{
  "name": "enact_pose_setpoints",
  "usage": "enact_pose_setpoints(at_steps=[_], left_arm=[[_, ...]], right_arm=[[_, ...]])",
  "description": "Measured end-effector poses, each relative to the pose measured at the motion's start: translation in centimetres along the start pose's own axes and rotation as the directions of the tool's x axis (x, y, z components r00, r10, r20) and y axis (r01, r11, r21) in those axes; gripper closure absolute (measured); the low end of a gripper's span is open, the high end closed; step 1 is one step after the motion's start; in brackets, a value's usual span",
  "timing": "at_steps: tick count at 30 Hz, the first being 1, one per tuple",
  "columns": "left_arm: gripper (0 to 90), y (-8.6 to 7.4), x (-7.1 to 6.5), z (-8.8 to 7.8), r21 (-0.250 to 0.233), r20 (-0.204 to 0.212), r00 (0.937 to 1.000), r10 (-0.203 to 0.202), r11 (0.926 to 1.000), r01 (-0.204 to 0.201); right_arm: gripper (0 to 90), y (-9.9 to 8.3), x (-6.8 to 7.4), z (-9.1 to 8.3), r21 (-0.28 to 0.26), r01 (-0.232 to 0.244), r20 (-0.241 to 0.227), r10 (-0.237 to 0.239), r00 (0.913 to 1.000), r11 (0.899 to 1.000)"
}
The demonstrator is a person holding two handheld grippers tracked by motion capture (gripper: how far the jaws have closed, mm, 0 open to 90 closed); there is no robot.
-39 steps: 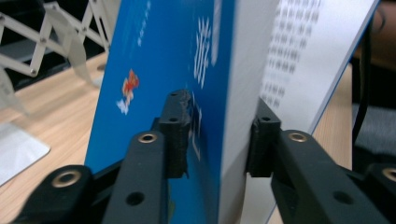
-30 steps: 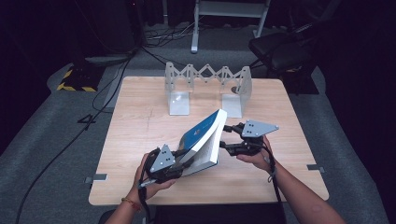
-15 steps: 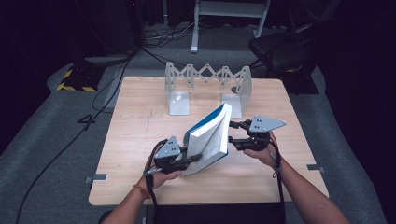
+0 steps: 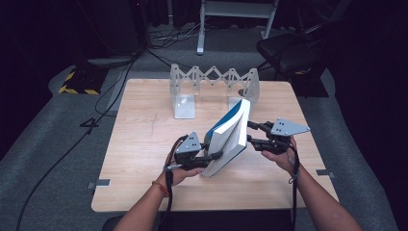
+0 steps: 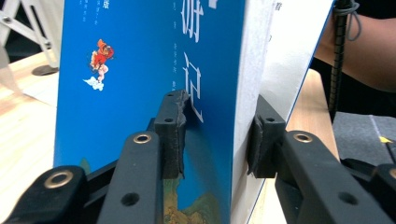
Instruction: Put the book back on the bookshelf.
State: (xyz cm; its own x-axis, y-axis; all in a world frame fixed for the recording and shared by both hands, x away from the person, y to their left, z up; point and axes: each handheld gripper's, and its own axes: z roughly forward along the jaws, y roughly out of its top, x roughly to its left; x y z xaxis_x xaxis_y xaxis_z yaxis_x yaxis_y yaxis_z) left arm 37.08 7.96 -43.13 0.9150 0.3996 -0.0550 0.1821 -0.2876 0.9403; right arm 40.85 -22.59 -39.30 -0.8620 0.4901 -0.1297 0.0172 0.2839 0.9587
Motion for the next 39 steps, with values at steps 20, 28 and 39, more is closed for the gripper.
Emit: enact_pose_setpoints(at_steps=[20, 28, 39], left_arm=[[17.0, -0.6, -4.3, -0.4, 0.156, -0.166, 0.9814, 0.097, 0.9853, -0.071], [15.6, -0.7, -4.7, 0.4, 0.116, -0.312, 0.9484, 0.056, 0.9930, -0.020], [36.5, -1.4, -4.3, 0.8, 0.060, -0.442, 0.8967, -0.019, 0.9969, 0.051]], right_arm=[[45.2, 0.9, 3.9, 2.5, 0.035, 0.077, -0.058, -0.075, 0.9955, 0.996], [45.0, 1.2, 4.6, 3.6, 0.035, 0.057, -0.075, -0.055, 0.9957, 0.998], [38.4, 1.2, 5.3, 4.7, 0.037, 0.065, -0.058, -0.063, 0.9963, 0.997]])
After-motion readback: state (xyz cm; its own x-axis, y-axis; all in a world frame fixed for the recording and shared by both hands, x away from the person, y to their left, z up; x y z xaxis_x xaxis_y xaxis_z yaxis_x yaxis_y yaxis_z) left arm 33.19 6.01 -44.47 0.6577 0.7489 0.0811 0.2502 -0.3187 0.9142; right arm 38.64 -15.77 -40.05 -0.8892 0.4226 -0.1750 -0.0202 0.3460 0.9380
